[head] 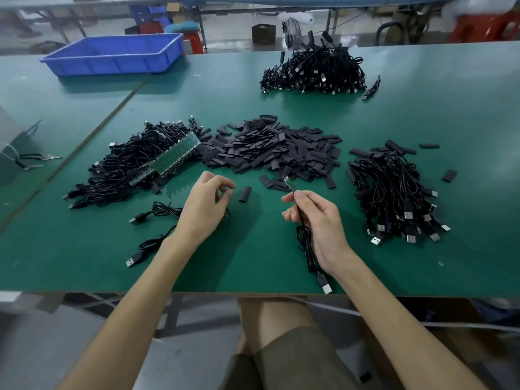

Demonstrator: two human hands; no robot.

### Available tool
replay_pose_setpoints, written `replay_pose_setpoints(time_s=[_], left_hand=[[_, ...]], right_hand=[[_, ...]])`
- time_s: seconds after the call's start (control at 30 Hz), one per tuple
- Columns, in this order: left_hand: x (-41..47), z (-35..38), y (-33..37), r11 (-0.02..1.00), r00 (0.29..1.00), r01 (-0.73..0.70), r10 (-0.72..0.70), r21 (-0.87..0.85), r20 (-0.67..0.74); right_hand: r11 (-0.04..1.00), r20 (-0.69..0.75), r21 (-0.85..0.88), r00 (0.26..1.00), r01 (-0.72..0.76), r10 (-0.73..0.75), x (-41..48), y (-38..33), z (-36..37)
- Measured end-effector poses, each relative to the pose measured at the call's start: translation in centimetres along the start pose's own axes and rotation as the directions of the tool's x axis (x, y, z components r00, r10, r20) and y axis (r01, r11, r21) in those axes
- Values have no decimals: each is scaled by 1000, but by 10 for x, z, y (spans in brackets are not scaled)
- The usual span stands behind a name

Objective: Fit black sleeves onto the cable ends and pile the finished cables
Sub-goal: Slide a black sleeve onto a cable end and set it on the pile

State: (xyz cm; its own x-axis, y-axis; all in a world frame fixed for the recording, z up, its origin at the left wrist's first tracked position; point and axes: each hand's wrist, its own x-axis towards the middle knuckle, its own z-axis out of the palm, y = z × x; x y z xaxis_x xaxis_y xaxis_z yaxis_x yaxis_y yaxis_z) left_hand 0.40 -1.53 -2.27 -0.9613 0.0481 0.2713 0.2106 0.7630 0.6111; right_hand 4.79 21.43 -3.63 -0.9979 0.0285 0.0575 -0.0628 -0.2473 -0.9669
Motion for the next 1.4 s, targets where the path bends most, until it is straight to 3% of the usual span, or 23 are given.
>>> replay_pose_setpoints(time_s=[0.07, 0.2, 0.4, 0.5, 0.57, 0.73, 0.97, 1.2, 1.4], left_hand=[[5, 6, 7, 997, 999, 52, -51, 63, -3], [19, 22, 24, 972, 976, 142, -169, 188, 134], [30, 27, 35, 968, 950, -8, -71, 250, 303], [29, 25, 33, 965, 945, -44, -44, 260, 324], [25, 24, 32, 974, 951, -57, -13, 219, 310], [14, 21, 31, 995, 968, -6, 30, -98, 249], [3, 15, 28, 960, 966, -189, 219, -207, 134], [-4, 9, 30, 912, 985, -130, 162, -388, 52], [-4, 9, 34, 902, 991, -67, 108, -428, 73]], right_hand=[[1000, 0, -4, 1000, 2, -2, 0, 0, 0], [1000, 17, -2, 1000, 12, -12, -3, -2, -1], [999, 31, -34, 999, 24, -23, -5, -4, -1], [999, 29, -28, 999, 17, -16, -5, -6, -1], [999, 31, -35, 999, 18, -17, -5, -6, 0], [997, 31, -69, 999, 21, -18, -5, -5, 0], [976, -23, -213, 998, 50, -57, -1, 0, 1], [930, -24, -359, 996, 76, -90, -1, 4, 2], [934, 0, -350, 997, 74, -79, -3, 1, 3]])
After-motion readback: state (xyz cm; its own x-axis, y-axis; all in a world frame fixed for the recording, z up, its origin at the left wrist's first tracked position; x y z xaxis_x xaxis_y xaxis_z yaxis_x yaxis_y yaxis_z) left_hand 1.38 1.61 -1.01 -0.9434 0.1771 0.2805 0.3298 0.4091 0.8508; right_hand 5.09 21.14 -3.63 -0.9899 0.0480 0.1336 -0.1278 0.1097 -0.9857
